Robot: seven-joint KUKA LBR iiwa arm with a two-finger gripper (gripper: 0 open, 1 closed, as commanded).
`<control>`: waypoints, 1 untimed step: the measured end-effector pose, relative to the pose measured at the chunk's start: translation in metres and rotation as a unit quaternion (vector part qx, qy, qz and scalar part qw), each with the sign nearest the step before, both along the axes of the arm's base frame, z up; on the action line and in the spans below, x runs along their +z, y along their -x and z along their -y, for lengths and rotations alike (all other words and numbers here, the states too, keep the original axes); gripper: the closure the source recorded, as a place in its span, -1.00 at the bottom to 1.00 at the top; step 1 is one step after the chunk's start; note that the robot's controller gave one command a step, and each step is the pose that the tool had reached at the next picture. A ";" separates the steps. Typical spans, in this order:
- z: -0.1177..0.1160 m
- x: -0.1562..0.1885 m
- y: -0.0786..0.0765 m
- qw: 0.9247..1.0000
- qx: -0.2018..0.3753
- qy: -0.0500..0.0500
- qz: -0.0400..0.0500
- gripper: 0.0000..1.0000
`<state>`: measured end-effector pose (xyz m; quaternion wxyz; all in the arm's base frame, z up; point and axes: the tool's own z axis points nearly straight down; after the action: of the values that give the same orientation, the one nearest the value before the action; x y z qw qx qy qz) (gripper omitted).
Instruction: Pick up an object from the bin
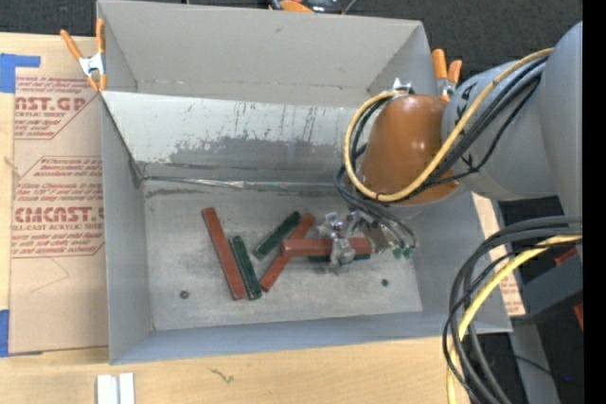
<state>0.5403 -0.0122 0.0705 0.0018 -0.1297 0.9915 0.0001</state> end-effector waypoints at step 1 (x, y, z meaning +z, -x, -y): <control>0.036 0.132 -0.038 0.999 -0.054 0.001 0.005 1.00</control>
Offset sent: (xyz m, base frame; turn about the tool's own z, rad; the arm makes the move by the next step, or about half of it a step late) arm 0.0349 -0.0351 0.1274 0.1064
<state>0.5781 -0.0479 0.2026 0.0062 -0.0763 0.9971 -0.0012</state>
